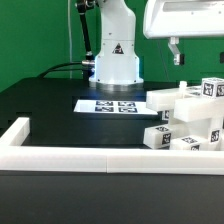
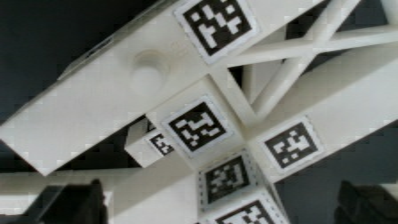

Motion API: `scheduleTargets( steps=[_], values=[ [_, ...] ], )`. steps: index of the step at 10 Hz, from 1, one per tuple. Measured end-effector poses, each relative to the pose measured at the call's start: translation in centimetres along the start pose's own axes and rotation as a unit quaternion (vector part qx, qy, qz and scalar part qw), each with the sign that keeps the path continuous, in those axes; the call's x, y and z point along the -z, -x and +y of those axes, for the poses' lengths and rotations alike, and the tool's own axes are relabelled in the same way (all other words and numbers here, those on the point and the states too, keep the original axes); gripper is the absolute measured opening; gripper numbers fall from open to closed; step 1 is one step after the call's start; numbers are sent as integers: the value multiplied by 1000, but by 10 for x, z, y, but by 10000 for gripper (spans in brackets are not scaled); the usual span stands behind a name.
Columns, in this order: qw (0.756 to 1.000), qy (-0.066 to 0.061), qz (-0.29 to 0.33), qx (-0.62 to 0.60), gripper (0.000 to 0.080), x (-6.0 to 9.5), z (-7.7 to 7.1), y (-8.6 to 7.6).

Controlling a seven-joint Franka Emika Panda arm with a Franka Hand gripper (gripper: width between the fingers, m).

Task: Assemble chair

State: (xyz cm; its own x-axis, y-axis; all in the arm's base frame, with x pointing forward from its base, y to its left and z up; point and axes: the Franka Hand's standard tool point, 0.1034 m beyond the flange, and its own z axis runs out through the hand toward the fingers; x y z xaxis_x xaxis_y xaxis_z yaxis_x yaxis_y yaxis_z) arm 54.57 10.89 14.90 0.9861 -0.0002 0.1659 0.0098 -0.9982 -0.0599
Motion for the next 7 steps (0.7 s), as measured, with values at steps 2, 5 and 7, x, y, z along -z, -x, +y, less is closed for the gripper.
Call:
scheduleTargets(
  steps=[2,5,7],
  values=[
    [1000,-1,-6,-5,649,0,16,32],
    [1000,-1,-21,-8,649,-3,25,53],
    [1000,-3,-22,-11,649,-3,26,53]
  ],
)
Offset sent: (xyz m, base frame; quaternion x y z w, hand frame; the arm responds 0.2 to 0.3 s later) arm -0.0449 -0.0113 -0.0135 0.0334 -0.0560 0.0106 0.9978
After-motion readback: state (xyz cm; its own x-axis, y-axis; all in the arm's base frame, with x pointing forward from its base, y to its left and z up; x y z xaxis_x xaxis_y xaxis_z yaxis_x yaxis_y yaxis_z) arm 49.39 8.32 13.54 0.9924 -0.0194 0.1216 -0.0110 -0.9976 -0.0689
